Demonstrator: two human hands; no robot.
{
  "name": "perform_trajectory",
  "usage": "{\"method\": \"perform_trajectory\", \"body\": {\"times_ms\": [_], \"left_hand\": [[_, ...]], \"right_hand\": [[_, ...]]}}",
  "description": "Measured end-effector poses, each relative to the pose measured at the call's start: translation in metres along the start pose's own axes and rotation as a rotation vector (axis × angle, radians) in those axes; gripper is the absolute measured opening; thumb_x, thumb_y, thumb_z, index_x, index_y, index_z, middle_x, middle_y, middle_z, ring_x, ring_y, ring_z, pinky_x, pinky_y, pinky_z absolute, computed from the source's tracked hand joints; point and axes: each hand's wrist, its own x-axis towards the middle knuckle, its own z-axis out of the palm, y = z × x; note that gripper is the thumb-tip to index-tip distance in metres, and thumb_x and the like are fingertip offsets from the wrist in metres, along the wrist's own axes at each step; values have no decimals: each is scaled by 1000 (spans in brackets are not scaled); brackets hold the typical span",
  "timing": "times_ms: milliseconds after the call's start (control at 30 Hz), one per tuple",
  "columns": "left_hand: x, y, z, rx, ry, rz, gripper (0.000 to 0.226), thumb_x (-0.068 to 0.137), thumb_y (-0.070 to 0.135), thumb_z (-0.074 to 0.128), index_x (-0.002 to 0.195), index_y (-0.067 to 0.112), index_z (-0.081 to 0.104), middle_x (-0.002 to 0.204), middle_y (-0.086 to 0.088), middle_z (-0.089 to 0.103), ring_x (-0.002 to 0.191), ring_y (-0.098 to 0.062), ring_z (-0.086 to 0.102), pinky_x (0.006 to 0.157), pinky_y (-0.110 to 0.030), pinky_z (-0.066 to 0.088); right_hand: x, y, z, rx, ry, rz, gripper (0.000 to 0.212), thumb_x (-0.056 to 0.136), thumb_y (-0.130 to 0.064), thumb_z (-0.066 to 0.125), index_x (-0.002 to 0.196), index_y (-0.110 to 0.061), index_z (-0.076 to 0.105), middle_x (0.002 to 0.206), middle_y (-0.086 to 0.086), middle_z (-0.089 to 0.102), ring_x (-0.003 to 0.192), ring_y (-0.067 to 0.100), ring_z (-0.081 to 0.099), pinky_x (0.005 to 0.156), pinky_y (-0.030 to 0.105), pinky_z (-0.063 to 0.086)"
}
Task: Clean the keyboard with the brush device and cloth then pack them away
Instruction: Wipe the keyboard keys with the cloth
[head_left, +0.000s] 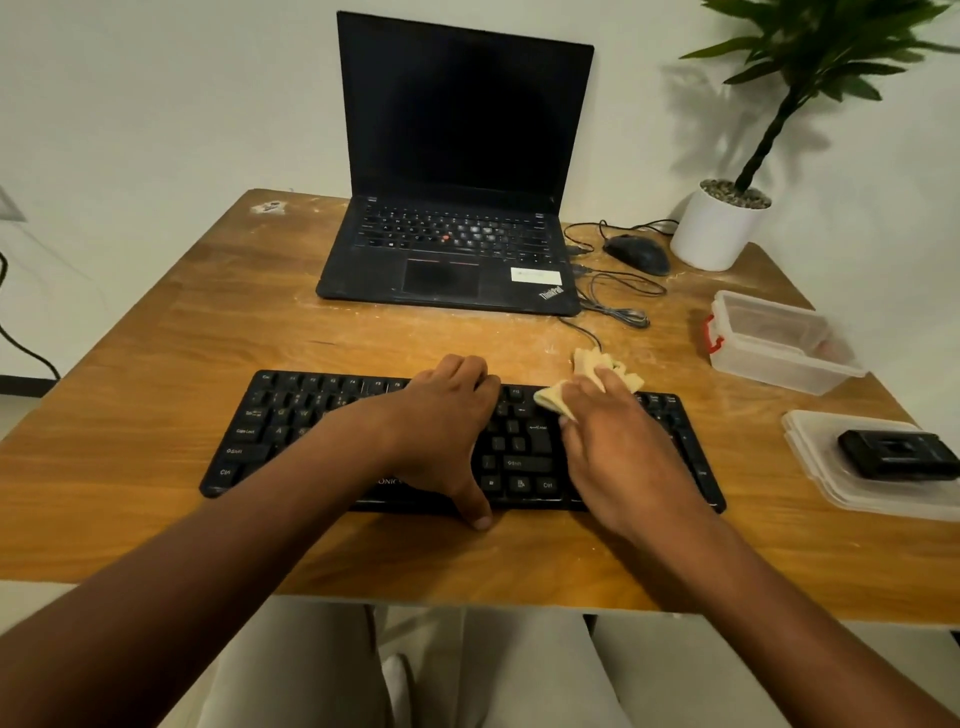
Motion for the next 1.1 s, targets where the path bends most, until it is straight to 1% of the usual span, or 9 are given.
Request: {"method": "perform_trajectory", "body": {"times_ms": [200,333,500,667,800,867,933,1033,1100], "left_hand": [[-1,0,-1,-8,-12,-1,135,64,69,87,163,17,11,159,2,15,149,-21,12,125,-42,25],[0,0,-1,-3,-13,3,136,64,69,87,163,15,11,160,1,14,149,-22,12,125,-42,24],[1,1,-1,-8,-15,-7,135,63,68,88,163,18,11,158,1,16,147,-21,15,123,-42,26],[1,1,0,-1,-16,-6,138,62,70,87,164,16,11,159,1,16,148,-22,14,125,-42,26],[1,3,-2,-9,-15,-14,135,61,68,89,162,18,15,156,1,19,146,-21,17,123,-43,29],[0,3,-2,-13,-15,-17,134,61,68,89,162,19,15,155,1,19,146,-21,18,123,-42,30],[0,2,-2,-18,-12,-14,134,61,67,89,162,19,15,156,1,19,146,-20,18,123,-42,30],[0,2,-2,-13,-10,-9,137,62,68,88,164,17,13,159,0,17,149,-22,15,125,-42,27],[1,3,-2,-12,-15,-15,135,61,68,89,163,17,14,157,0,19,147,-22,17,124,-42,28]], "right_hand": [[-6,-11,-4,78,-28,-75,46,110,-28,38,155,-21,42,166,-4,33,158,12,7,116,23,5],[-7,10,-16,69,19,82,42,110,-27,40,150,-17,49,162,3,41,157,17,17,123,34,23],[-4,-7,-4,159,10,-34,40,109,-26,41,145,-18,56,158,-1,47,156,13,21,125,36,23],[-10,27,-25,60,36,125,38,109,-24,41,141,-13,59,155,11,49,150,21,34,121,36,29],[0,-15,-2,199,25,-46,38,108,-24,41,140,-16,60,156,2,50,154,14,23,124,35,23],[-2,-20,0,211,24,-89,39,108,-23,41,143,-15,58,154,1,52,152,14,28,123,34,26],[-7,-1,-8,185,57,-25,38,107,-22,43,140,-15,60,147,5,57,139,19,46,116,38,40],[-11,18,-18,84,76,111,30,106,-25,43,117,-14,69,119,10,64,98,15,60,85,34,53],[-2,-2,-13,24,50,90,29,106,-24,43,109,-10,68,110,9,64,96,17,60,91,36,52]]}}
